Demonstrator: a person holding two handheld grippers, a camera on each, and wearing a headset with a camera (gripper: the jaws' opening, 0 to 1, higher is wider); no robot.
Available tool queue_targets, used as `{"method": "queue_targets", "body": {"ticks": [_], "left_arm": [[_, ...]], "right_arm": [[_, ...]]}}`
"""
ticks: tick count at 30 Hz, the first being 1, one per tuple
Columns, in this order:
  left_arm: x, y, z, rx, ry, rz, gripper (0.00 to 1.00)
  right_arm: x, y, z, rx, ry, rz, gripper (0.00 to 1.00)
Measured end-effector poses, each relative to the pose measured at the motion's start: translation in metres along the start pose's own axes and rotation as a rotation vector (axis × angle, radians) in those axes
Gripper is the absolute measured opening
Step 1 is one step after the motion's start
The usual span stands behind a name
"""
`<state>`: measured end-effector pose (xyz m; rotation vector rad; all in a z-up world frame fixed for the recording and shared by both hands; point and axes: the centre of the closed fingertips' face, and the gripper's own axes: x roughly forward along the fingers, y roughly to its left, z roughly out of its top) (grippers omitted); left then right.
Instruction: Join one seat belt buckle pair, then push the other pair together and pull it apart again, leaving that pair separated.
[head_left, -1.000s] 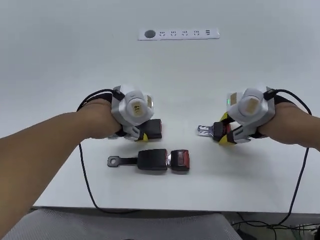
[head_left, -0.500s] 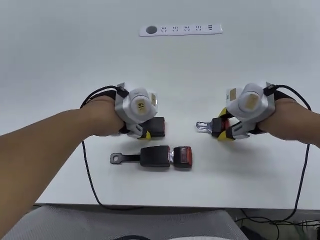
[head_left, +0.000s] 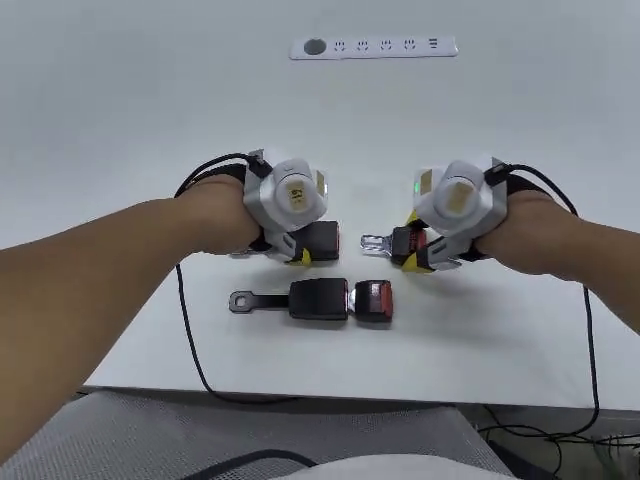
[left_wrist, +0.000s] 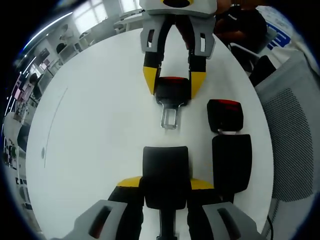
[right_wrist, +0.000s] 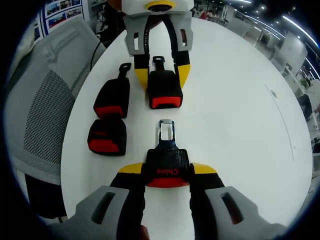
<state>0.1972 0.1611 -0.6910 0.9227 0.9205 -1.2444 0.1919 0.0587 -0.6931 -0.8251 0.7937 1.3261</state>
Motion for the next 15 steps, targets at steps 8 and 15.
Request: {"method": "queue_targets", "body": {"ticks": [8,15], "left_arm": [[0.000,0.000,0.000,0.000,0.007,0.001,0.33],[0.002,0.002,-0.002,-0.002,0.012,-0.004,0.33]], "right_arm": [[0.009,-0.003,0.008,0.014,0.037,0.009,0.33],[0.012,-0.005,0.018,0.015,0.055,0.012,0.33]]}}
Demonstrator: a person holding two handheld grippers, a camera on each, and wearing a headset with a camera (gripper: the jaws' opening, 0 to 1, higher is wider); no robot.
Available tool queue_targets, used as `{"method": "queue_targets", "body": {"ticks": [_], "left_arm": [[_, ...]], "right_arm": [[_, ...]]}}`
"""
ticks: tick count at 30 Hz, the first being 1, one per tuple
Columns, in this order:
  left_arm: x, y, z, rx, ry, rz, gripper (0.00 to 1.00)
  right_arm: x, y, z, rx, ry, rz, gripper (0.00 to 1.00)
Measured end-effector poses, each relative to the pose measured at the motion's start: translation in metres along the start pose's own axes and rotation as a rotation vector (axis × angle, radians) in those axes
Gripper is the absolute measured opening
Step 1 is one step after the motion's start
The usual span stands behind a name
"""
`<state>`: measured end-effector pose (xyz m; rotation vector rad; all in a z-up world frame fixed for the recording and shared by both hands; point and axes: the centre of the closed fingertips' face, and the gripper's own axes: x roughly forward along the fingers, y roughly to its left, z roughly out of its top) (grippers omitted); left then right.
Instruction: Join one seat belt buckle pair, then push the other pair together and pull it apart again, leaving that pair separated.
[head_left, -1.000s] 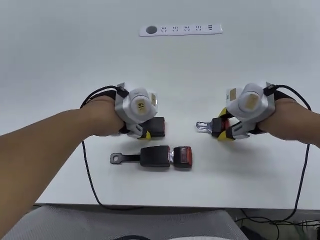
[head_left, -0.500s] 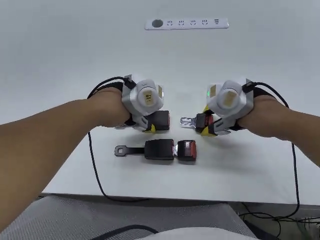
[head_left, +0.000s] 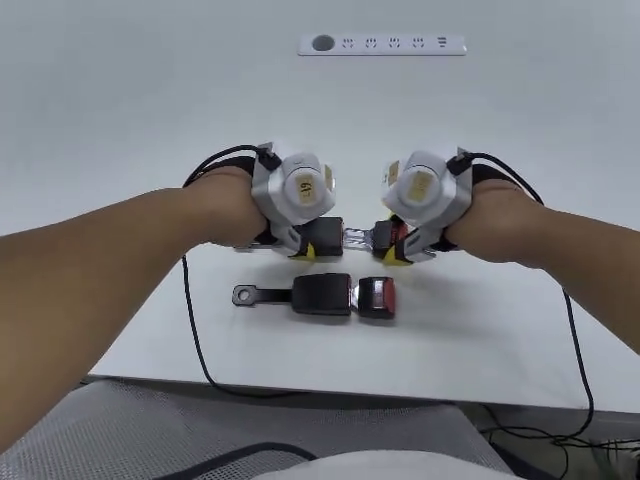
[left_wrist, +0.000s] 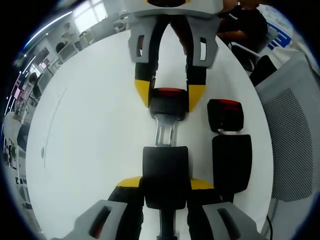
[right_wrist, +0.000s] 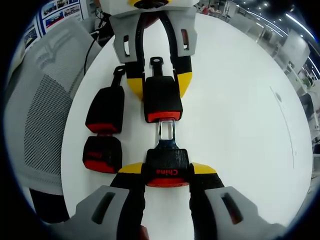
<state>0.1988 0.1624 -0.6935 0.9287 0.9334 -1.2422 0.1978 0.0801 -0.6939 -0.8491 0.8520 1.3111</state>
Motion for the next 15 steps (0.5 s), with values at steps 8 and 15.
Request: {"method": "queue_targets", "body": {"ticks": [8,15], "left_arm": [[0.0020,0.0009,-0.0014,-0.001,0.009,-0.004,0.33],[0.0017,0.0006,-0.0012,-0.001,0.009,-0.003,0.33]], "right_arm": [[-0.0006,-0.0016,-0.0004,-0.027,0.016,-0.013,0.33],[-0.0009,-0.0040,0.0016,-0.054,0.008,-0.021,0.33]]}}
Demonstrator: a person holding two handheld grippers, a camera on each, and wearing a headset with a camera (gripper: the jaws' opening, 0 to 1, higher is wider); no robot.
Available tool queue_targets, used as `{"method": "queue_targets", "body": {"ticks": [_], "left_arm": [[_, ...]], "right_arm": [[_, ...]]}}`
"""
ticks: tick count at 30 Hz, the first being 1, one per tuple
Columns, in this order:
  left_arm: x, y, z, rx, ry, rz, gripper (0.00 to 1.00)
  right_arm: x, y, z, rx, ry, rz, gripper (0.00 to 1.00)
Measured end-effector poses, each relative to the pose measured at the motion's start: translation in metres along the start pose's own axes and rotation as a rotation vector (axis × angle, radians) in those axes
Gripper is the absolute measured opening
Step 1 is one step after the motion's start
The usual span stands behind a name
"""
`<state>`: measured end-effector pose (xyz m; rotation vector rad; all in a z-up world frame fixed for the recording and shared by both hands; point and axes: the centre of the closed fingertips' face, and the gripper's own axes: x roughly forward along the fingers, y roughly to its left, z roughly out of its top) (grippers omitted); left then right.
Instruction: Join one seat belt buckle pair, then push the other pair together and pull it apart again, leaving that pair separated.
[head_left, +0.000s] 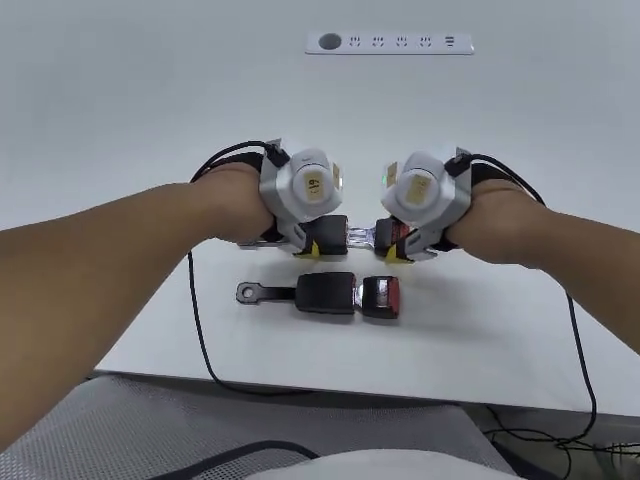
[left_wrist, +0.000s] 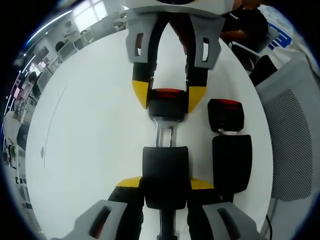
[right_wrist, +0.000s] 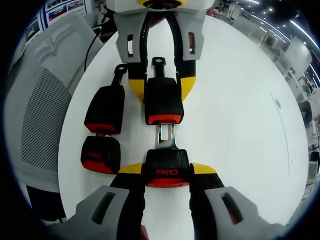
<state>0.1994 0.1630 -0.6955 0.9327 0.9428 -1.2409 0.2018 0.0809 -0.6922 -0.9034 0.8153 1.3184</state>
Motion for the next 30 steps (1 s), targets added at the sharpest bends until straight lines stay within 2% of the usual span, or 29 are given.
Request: {"method": "queue_targets", "body": {"ticks": [3,11,12,17,27,30], "left_arm": [[0.000,0.000,0.000,0.000,0.000,0.001,0.33],[0.001,0.000,-0.002,0.000,-0.002,-0.005,0.33],[0.001,0.000,-0.002,-0.001,-0.002,-0.006,0.33],[0.000,-0.002,0.000,0.001,-0.004,-0.008,0.33],[-0.003,-0.004,0.000,0.012,-0.034,-0.013,0.32],[-0.004,-0.004,0.001,0.014,-0.033,-0.012,0.32]], "right_arm": [[-0.001,0.001,0.001,-0.007,-0.009,-0.001,0.33],[0.005,0.003,0.017,-0.031,-0.069,0.016,0.33],[0.004,0.002,0.015,-0.033,-0.062,0.016,0.33],[0.004,0.003,0.014,-0.026,-0.097,0.028,0.32],[0.007,0.001,0.020,-0.036,-0.112,0.026,0.31],[0.009,0.004,0.027,-0.028,-0.129,0.032,0.31]]}}
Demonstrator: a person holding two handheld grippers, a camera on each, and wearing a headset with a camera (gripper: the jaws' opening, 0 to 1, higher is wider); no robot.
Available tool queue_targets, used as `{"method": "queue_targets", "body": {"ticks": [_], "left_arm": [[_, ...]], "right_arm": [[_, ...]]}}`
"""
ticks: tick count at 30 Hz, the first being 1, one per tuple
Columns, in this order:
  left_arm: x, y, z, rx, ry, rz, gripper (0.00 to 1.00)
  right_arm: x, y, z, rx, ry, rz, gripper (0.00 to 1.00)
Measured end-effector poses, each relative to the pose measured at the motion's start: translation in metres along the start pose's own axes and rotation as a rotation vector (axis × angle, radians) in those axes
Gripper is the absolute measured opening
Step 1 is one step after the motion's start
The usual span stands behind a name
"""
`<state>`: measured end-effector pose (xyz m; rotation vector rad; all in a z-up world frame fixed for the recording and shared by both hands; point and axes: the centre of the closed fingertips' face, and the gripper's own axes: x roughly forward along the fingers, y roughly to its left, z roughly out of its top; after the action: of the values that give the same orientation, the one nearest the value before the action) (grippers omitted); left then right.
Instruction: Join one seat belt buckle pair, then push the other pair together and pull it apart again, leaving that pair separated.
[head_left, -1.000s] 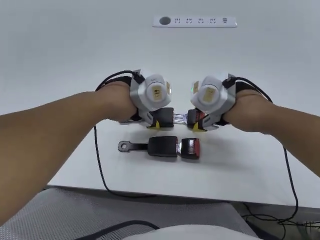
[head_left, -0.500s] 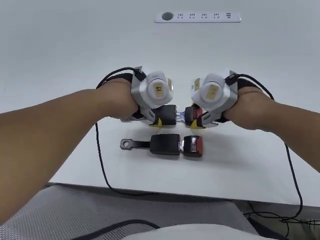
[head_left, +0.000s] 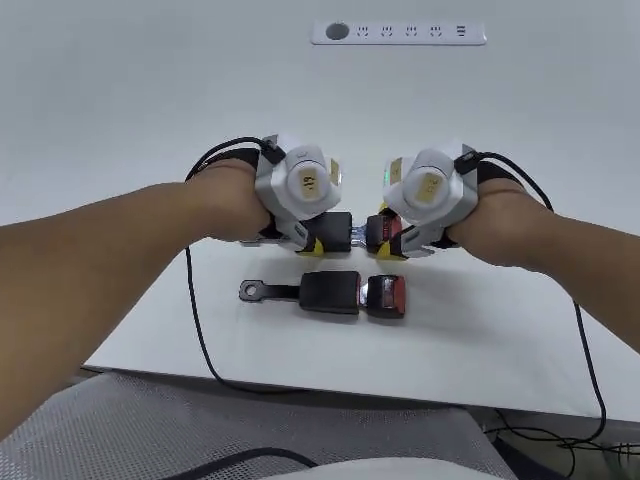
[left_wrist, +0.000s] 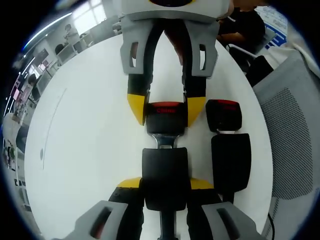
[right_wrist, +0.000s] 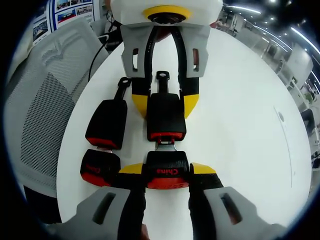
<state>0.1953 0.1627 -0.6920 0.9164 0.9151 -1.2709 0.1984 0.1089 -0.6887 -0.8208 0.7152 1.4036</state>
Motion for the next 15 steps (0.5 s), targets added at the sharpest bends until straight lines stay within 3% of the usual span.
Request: {"method": "queue_targets", "body": {"ticks": [3,15], "left_arm": [[-0.0003,0.0013,-0.0005,0.002,0.008,-0.002,0.32],[0.0005,0.0015,0.0010,-0.017,0.008,0.008,0.32]], "right_arm": [[0.0039,0.0012,0.0071,-0.007,0.011,-0.006,0.31],[0.0020,-0.0006,0.0051,0.000,0.013,-0.005,0.32]]}}
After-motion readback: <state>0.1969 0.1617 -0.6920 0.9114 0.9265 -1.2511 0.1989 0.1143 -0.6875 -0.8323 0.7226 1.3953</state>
